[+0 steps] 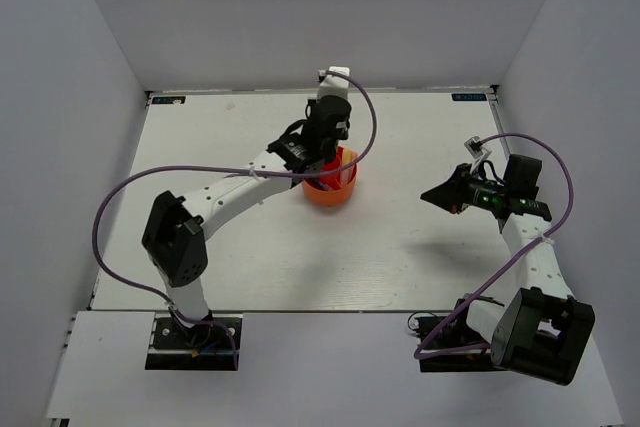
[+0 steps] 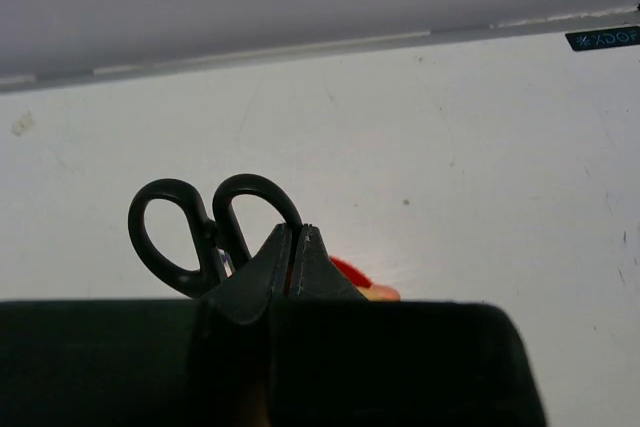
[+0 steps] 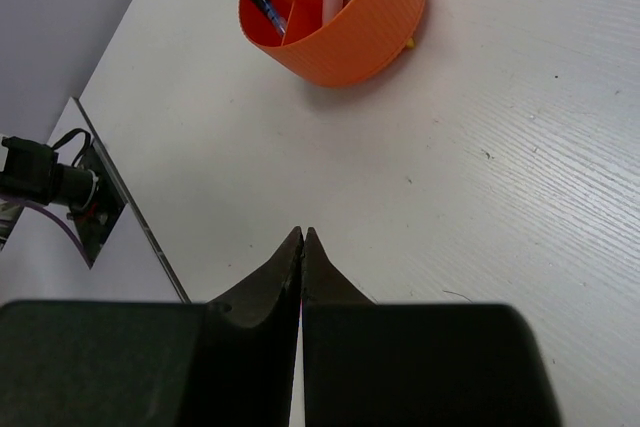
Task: Sort the stationery into containers
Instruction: Place the scissors in the storage box.
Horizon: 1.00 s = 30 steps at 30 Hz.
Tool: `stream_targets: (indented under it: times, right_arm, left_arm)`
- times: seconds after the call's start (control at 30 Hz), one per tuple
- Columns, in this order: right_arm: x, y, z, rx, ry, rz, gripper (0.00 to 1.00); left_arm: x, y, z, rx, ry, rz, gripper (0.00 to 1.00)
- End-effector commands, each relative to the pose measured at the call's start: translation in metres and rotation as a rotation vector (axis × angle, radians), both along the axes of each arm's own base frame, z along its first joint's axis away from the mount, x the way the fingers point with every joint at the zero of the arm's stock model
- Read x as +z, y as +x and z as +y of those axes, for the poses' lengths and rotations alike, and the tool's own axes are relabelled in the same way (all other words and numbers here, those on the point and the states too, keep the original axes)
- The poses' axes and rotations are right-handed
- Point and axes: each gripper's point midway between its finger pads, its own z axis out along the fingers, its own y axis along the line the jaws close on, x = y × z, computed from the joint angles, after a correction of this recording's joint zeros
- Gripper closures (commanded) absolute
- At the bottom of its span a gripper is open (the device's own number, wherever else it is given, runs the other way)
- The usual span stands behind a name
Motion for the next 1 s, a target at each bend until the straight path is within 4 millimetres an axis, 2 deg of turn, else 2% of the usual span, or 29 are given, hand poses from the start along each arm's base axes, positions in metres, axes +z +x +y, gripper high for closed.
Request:
stream_targets:
  times: [0.0,0.13,0.27,0.57,0.73,0.93,0.97]
  right_arm:
    - [0.002,0.003,-0.001,0.006,-0.014,-0.046,1.0]
    - [0.002,0.003,-0.002,0.005,-0.012,-0.045,1.0]
    - [0.003,0.003,-0.002,0.005,-0.012,-0.045,1.0]
    - [0.002,0.004,-0.002,0.007,-0.014,-0.046,1.0]
    - [0.003,0.003,-0.002,0.008,-0.016,-0.049,1.0]
    - [0.004,0.003,-0.003,0.008,-0.014,-0.048,1.0]
    - [0.004,0.004,-0.003,0.007,-0.013,-0.047,1.0]
  left_arm:
    - [0.06,0.011,-0.005,0.064,0.023,-0.183,1.0]
    - [0.051,0.016,-0.021,0.066,0.042,-0.196,1.0]
    - [0.034,0.022,-0.028,0.071,0.07,-0.178,1.0]
    - [-0.025,0.019,-0.027,0.082,0.106,-0.092,1.0]
    - [-0.041,0.013,-0.027,0.082,0.107,-0.067,1.0]
    - [-0.055,0.002,-0.024,0.083,0.104,-0.035,0.87]
    - [-0.057,0.001,-0.021,0.087,0.102,-0.033,0.81]
